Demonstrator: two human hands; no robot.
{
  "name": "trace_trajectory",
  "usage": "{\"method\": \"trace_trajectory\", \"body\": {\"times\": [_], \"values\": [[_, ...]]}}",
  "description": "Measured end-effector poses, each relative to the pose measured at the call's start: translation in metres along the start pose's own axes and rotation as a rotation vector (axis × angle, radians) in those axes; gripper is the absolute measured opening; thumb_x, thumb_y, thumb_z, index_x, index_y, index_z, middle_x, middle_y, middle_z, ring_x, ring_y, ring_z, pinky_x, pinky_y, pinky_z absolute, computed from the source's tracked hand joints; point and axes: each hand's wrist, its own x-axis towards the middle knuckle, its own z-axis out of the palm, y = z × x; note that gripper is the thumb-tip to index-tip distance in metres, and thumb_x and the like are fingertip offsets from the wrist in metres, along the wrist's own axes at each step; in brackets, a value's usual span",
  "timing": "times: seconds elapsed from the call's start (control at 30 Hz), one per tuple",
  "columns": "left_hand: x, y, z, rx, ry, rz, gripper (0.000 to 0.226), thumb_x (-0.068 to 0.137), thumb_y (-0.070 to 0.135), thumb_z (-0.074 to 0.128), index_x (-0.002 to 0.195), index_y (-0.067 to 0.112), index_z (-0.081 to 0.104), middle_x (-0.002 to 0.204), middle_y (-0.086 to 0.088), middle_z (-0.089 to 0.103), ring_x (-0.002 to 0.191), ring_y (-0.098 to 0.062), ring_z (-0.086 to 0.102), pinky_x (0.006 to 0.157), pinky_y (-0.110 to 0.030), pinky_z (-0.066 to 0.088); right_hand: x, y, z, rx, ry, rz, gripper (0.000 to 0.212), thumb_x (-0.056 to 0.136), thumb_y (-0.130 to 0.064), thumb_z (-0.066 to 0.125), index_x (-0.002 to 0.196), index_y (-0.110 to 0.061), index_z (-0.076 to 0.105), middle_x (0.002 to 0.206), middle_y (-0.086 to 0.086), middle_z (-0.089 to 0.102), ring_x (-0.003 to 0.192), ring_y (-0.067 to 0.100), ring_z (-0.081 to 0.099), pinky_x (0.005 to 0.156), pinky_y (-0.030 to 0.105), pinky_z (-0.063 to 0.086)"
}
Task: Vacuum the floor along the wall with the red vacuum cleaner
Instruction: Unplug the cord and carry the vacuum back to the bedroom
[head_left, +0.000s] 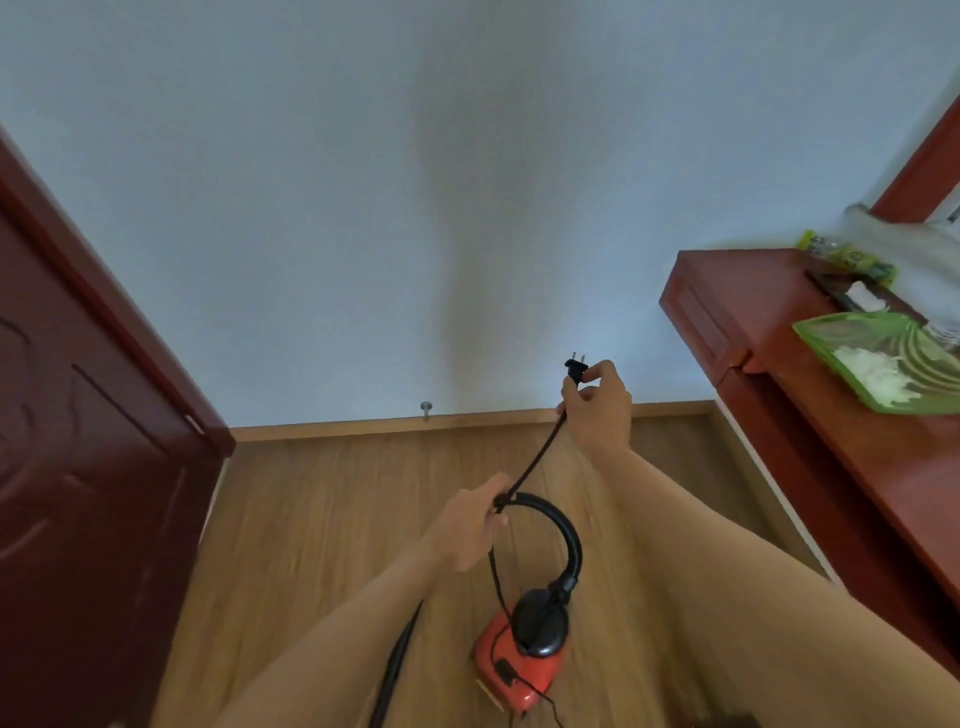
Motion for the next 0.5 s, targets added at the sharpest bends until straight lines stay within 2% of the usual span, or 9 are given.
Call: {"method": "trace_trajectory", "body": {"times": [0.07,0.13,0.17,0.2,0.23,0.27,0.33,0.4,0.5], "values": [[0.012,-0.016,0.01,-0.013,-0.031,-0.024,0.024,0.099,0.01,0.053,0.113,0.028,0.048,0.068,0.012,0.052,0.058,0.005,0.054,0.054,-0.01,0.038,0.008,0.021,0.01,-0.029,-0.004,0.048,0.016,0.096,-0.023,0.062,0.103,-0.017,0.049,0.074,0.004,0.071,0.067,0.02,0.07,0.061,0.035,0.056],[0.022,-0.029,0.02,-0.043,-0.051,-0.034,0.029,0.097,0.006,0.054,0.123,0.02,0.052,0.072,0.012,0.056,0.07,-0.003,0.058,0.056,-0.013,0.039,0.014,0.041,0.02,-0.057,-0.001,0.088,0.015,0.097,-0.026,0.062,0.102,-0.021,0.049,0.075,0.001,0.071,0.069,0.017,0.069,0.06,0.032,0.055],[0.026,-0.036,0.026,-0.053,-0.058,-0.036,0.037,0.097,0.004,0.054,0.132,0.015,0.052,0.082,0.007,0.064,0.086,-0.01,0.059,0.064,-0.018,0.045,0.015,0.051,0.026,-0.072,0.002,0.105,0.014,0.097,-0.028,0.062,0.101,-0.022,0.05,0.076,0.0,0.07,0.07,0.015,0.069,0.061,0.031,0.055],[0.031,-0.044,0.032,-0.055,-0.073,-0.039,0.045,0.097,0.002,0.053,0.141,0.011,0.048,0.097,-0.008,0.069,0.1,-0.017,0.056,0.077,-0.026,0.047,0.016,0.061,0.032,-0.082,0.007,0.123,0.014,0.096,-0.03,0.062,0.101,-0.024,0.05,0.077,-0.001,0.07,0.07,0.014,0.069,0.061,0.029,0.055],[0.035,-0.051,0.037,-0.054,-0.1,-0.055,0.05,0.098,0.002,0.053,0.146,0.009,0.042,0.112,-0.019,0.066,0.107,-0.024,0.055,0.089,-0.031,0.046,0.017,0.071,0.037,-0.085,0.009,0.139,0.014,0.096,-0.03,0.062,0.1,-0.024,0.05,0.077,-0.001,0.07,0.07,0.013,0.069,0.06,0.027,0.054],[0.039,-0.06,0.044,-0.055,-0.133,-0.079,0.051,0.098,0.003,0.052,0.148,0.008,0.04,0.119,-0.024,0.063,0.11,-0.03,0.056,0.094,-0.033,0.045,0.017,0.081,0.042,-0.09,0.007,0.154,0.014,0.096,-0.03,0.062,0.1,-0.024,0.051,0.078,-0.001,0.07,0.07,0.013,0.069,0.06,0.026,0.053],[0.046,-0.078,0.055,-0.055,-0.188,-0.098,0.042,0.099,0.005,0.052,0.14,0.007,0.045,0.102,-0.017,0.066,0.104,-0.037,0.061,0.083,-0.029,0.045,0.019,0.099,0.052,-0.108,0.005,0.19,0.014,0.097,-0.029,0.062,0.102,-0.02,0.052,0.079,0.002,0.071,0.067,0.014,0.07,0.06,0.031,0.058],[0.056,-0.096,0.066,-0.055,-0.24,-0.091,0.032,0.098,0.005,0.052,0.129,0.007,0.05,0.088,-0.003,0.059,0.095,-0.034,0.063,0.079,-0.029,0.045,0.021,0.119,0.063,-0.122,0.014,0.237,0.015,0.097,-0.025,0.062,0.103,-0.017,0.052,0.077,0.002,0.07,0.062,0.013,0.07,0.062,0.037,0.062],[0.07,-0.125,0.084,-0.065,-0.343,-0.07,0.027,0.098,0.007,0.052,0.125,0.01,0.05,0.103,-0.004,0.065,0.095,-0.027,0.064,0.087,-0.04,0.05,0.022,0.151,0.078,-0.141,0.016,0.307,0.015,0.097,-0.025,0.062,0.103,-0.016,0.052,0.077,0.003,0.07,0.063,0.014,0.071,0.064,0.044,0.062]]}}
